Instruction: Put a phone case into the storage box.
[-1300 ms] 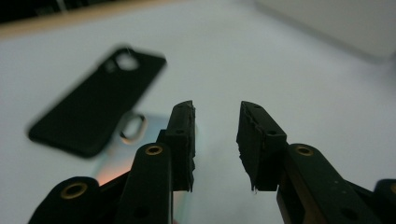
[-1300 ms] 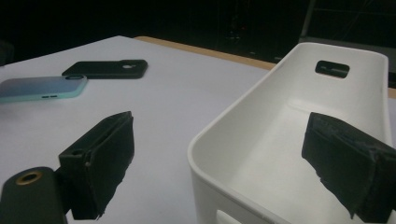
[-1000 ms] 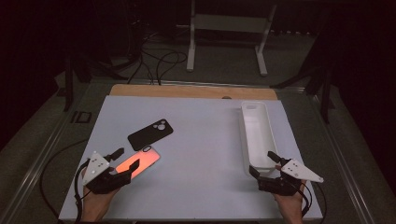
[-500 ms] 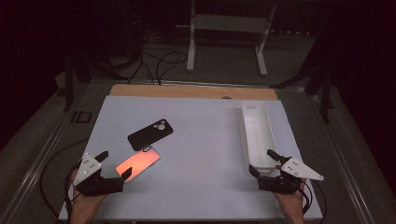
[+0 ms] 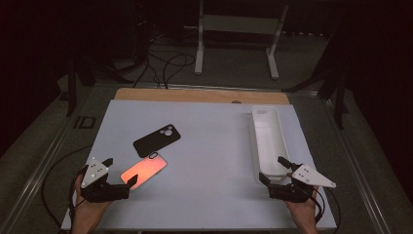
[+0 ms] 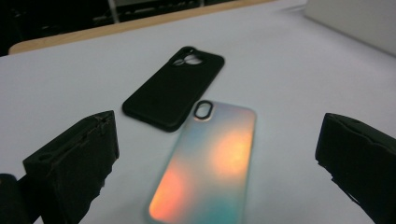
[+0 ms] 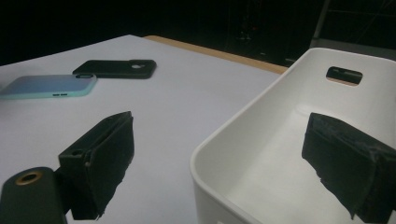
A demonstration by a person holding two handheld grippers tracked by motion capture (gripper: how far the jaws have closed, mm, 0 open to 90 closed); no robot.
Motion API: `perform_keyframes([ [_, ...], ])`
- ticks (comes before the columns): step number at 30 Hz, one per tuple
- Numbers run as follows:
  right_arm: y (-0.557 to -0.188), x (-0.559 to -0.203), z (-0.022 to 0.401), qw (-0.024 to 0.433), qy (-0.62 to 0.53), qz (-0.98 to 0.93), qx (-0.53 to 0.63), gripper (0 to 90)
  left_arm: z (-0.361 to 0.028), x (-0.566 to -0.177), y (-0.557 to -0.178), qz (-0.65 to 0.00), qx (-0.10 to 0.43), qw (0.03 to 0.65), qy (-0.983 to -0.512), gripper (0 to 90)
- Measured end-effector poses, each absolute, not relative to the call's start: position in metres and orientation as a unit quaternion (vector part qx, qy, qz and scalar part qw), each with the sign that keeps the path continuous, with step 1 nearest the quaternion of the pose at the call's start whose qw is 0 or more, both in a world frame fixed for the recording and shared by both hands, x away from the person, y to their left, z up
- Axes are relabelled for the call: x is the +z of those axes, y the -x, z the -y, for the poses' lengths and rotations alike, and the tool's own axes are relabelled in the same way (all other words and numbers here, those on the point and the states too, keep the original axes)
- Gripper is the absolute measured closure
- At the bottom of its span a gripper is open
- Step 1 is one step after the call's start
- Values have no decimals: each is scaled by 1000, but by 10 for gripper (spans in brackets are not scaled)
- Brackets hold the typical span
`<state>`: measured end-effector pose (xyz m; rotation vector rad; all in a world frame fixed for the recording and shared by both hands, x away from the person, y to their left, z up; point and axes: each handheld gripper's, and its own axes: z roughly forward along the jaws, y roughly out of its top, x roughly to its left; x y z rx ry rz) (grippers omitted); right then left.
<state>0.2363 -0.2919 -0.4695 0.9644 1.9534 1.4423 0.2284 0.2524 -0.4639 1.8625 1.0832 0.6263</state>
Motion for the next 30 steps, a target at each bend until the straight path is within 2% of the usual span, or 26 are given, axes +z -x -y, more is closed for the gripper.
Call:
perform_keyframes([
  [14,-237,-471,292,261,-358,-722,531,92,-250,-460,-235,-437,244,405,-765,1],
  [21,-238,-472,292,261,-361,-722,529,92,-240,-462,-250,-433,213,352,-802,0],
  [30,-238,-472,292,262,-363,-720,531,92,-215,-478,-290,-407,151,235,-870,0],
])
